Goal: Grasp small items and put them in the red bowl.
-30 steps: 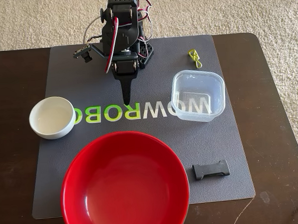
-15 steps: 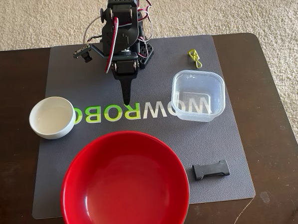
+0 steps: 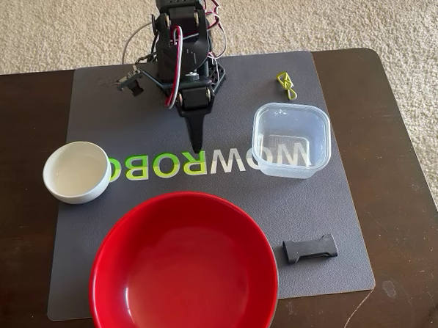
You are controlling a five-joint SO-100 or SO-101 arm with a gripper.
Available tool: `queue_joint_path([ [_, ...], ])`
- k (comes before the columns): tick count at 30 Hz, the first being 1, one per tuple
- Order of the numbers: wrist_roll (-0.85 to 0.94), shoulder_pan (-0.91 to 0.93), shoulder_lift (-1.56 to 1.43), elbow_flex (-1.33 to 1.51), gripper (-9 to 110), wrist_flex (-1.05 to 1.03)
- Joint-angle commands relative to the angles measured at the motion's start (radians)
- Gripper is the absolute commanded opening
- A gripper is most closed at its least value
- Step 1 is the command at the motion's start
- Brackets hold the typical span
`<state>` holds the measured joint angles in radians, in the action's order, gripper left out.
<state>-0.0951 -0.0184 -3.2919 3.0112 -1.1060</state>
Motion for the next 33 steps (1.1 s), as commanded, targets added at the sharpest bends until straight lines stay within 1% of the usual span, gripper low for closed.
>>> queue_joint_path([
  [1,0.0,0.043,-0.003,0.006,3,0.058],
  [3,-0.006,0.101,-0.002,0.025,9,0.124],
  [5,-0.028,0.126,-0.002,0.043,9,0.187],
  [6,-0.121,0.114,-0.002,0.049,7,0.201],
  [7,-0.376,0.141,0.0,0.061,7,0.204],
  [8,-0.339,0.199,0.0,0.075,13,0.233],
  [9,-0.351,0.249,0.0,0.075,22,0.245],
  [10,-0.393,0.233,0.0,0.075,22,0.29],
  [13,-0.48,0.13,0.002,-0.064,25,0.258],
  [15,-0.541,0.035,0.058,-0.158,26,0.249],
  [17,-0.574,-0.08,0.21,-0.307,28,0.193],
  [20,-0.611,-0.288,0.512,-0.569,28,0.017],
  [22,-0.591,-0.405,0.73,-0.704,28,-0.098],
  [23,-0.586,-0.457,0.819,-0.747,28,-0.14],
  [25,-0.578,-0.534,0.907,-0.767,29,-0.153],
  [27,-0.575,-0.589,0.985,-0.765,29,-0.141],
  [29,-0.583,-0.609,1.123,-0.767,29,-0.126],
  [33,-0.607,-0.566,1.324,-0.739,29,-0.028],
])
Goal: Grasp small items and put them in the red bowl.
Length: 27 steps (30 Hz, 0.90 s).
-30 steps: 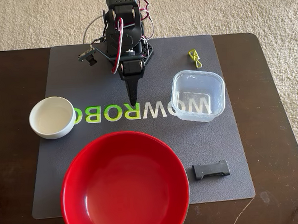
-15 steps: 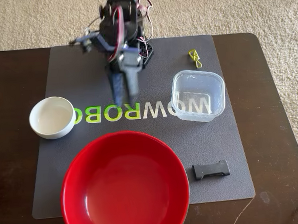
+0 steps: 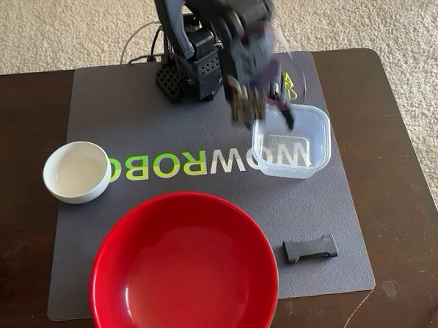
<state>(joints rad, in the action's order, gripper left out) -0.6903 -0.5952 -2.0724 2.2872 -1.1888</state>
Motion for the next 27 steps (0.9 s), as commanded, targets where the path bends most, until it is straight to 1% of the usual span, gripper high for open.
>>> queue_joint_path([
  [1,-0.015,0.023,0.143,-0.014,29,0.08],
  [3,-0.014,0.046,0.206,-0.028,29,0.104],
  [6,0.011,0.055,0.276,-0.071,2,0.109],
  [7,0.031,0.058,0.282,-0.08,0,0.109],
  [10,0.061,0.075,0.235,-0.084,0,0.118],
  [12,0.091,0.101,0.143,-0.083,0,0.118],
  [16,0.112,0.141,-0.166,-0.071,0,0.097],
  [18,0.16,0.163,-0.333,-0.081,0,0.097],
  [20,0.235,0.184,-0.43,-0.126,0,0.097],
  [23,0.359,0.278,-0.391,-0.238,0,0.103],
  [27,0.456,0.48,-0.181,-0.445,0,0.135],
])
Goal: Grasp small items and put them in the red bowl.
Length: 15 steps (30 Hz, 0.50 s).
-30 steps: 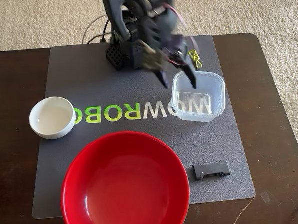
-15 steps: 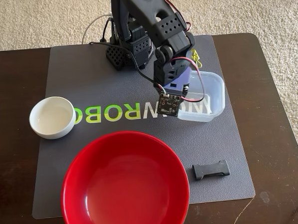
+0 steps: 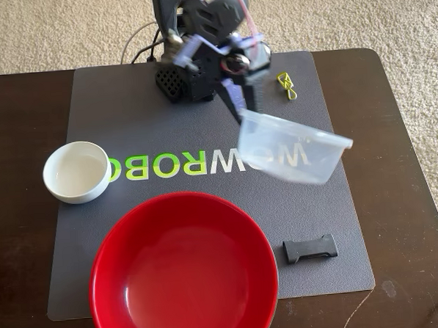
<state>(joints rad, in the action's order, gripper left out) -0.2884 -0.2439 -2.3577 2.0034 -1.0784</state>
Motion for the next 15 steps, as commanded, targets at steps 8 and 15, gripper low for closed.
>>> queue_joint_path([
  [8,0.043,0.466,0.75,-0.686,0,0.028],
  [15,-0.106,0.449,0.974,-0.706,0,0.026],
])
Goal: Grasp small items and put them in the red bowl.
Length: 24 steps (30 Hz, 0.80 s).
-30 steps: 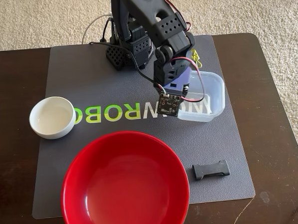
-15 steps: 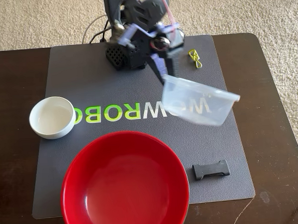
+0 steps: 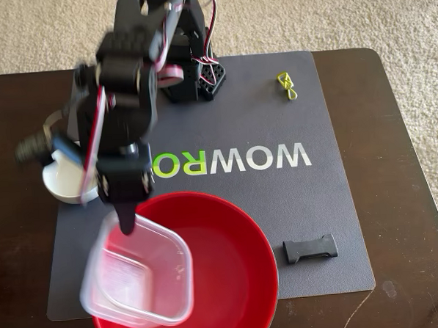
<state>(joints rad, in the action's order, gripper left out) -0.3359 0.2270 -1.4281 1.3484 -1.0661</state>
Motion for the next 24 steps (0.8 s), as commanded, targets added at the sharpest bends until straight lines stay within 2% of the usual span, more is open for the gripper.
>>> queue_joint_path([
  [1,-0.075,-0.028,0.072,-0.049,0,0.014],
  [3,-0.115,-0.048,0.104,-0.052,0,0.006],
  [4,-0.135,-0.057,0.107,-0.048,4,0.0],
  [6,-0.152,-0.063,0.106,-0.038,23,-0.028],
  [9,-0.153,-0.051,0.049,0.003,31,-0.038],
  [11,-0.118,-0.032,-0.025,0.031,31,-0.046],
  [18,0.028,0.074,-0.431,0.035,32,-0.298],
  [21,-0.029,0.252,-0.48,0.069,32,-0.383],
  [24,-0.17,0.512,-0.43,0.173,31,-0.354],
])
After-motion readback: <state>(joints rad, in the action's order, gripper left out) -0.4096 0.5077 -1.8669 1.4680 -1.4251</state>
